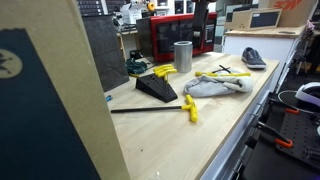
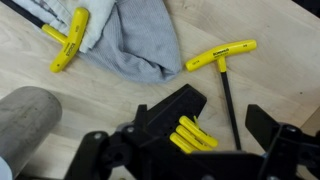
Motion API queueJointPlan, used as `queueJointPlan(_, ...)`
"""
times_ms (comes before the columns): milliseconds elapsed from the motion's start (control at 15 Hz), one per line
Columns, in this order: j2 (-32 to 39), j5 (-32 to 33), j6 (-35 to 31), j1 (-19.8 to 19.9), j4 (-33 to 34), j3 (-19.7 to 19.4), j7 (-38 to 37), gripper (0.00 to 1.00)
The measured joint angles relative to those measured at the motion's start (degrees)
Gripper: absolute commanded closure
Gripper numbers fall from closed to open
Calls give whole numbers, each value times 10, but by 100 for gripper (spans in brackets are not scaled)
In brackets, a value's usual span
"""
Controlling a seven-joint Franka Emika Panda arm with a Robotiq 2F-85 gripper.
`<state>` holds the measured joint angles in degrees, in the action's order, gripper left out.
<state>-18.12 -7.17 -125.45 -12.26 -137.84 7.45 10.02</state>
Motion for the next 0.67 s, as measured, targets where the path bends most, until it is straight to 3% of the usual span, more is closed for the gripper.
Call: queueJointPlan(667,104,1,86,-6,132,-2,199,0)
